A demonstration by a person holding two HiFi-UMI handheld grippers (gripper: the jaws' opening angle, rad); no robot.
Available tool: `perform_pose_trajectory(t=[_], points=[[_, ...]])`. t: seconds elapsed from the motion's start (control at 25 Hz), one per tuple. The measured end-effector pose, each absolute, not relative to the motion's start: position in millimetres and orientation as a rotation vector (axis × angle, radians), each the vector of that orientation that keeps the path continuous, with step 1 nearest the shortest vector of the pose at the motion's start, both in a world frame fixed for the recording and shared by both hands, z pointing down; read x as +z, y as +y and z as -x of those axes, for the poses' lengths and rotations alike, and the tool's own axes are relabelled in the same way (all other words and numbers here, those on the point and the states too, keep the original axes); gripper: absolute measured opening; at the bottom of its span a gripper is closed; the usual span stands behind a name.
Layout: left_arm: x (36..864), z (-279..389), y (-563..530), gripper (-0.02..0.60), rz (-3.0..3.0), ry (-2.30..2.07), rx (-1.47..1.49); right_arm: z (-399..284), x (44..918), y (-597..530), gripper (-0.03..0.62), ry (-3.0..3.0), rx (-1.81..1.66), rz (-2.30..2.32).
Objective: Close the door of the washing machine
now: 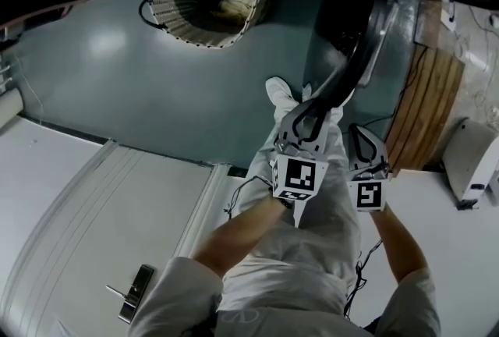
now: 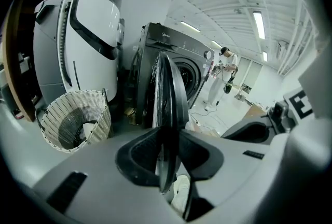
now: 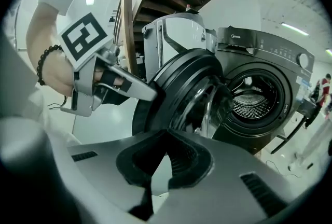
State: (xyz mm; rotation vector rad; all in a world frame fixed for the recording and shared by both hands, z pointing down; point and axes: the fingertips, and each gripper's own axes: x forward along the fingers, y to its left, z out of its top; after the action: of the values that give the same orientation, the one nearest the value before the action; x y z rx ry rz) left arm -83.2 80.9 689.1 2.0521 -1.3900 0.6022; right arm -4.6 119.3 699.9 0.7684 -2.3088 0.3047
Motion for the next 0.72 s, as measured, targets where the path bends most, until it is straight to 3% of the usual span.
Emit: perform_pose_trajectory(t=[0.32, 0.72], points=[[691, 44, 80, 0.097, -1.972, -1.352, 0.596, -27, 718, 140, 0.014, -2.286, 0.356, -0.772], [691, -10, 73, 0.118, -1.892, -1.260, 0.546, -54, 730, 148, 0.079, -2.265, 0.419, -0.823]])
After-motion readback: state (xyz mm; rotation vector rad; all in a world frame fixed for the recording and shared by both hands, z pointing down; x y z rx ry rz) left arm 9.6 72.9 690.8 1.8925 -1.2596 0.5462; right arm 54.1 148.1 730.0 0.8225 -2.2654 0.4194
